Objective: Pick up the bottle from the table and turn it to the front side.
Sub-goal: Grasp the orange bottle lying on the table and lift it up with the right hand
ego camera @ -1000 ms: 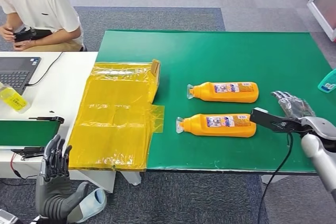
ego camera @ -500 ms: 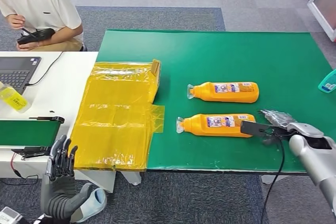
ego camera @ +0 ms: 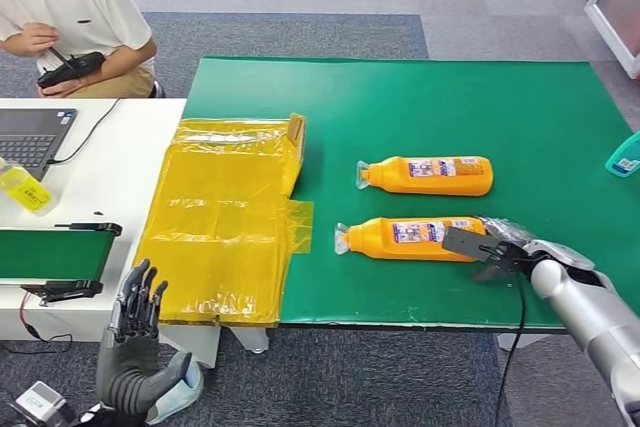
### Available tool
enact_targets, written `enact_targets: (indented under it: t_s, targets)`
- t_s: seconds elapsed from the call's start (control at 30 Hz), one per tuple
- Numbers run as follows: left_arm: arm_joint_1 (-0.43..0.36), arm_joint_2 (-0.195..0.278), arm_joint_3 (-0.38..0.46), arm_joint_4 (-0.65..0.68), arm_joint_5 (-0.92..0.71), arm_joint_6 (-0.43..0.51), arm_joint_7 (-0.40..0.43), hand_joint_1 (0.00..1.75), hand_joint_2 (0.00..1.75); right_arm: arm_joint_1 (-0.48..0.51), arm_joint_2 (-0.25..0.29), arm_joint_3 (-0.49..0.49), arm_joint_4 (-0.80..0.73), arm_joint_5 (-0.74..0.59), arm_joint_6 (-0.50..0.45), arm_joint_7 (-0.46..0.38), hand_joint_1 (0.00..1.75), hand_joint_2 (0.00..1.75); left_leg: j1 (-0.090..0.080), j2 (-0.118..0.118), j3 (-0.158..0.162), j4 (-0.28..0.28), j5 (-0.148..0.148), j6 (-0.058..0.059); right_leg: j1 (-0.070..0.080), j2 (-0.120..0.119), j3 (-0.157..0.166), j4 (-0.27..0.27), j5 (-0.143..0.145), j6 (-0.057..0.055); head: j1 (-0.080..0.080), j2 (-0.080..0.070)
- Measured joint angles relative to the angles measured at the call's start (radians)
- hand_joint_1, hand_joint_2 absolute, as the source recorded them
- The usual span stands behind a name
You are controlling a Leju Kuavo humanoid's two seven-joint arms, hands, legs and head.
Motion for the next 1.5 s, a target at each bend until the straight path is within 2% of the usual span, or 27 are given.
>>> enact_targets:
  t_s: [0.43,0.9,1.5]
  targets:
    - [-0.018,0.012,-0.042,0.072,-0.005,0.014,-0.003,0.0,1.75,0.037,0.065,-0.046,0.066,-0.003,-0.125,-0.015,0.0,1.75,0.001,0.005,0.019,0.0,-0.006,-0.002,0.002,0.005,0.016,-0.001,-0.002,-0.003,0.0,0.0]
    - [-0.024,0.014,-0.039,0.092,-0.009,0.004,-0.012,0.0,1.75,0.001,0.143,-0.077,0.124,0.078,-0.143,-0.01,0.0,1.75,0.002,0.008,0.023,0.0,-0.006,-0.003,0.003,0.009,0.019,-0.001,-0.002,-0.004,0.0,0.0]
    - [-0.021,0.011,-0.023,0.092,-0.01,0.02,-0.012,0.0,1.75,-0.036,0.178,-0.079,0.115,0.152,-0.15,0.025,0.0,1.75,0.002,0.007,0.017,0.0,-0.005,-0.002,0.002,0.007,0.014,-0.001,-0.002,-0.003,0.0,0.0]
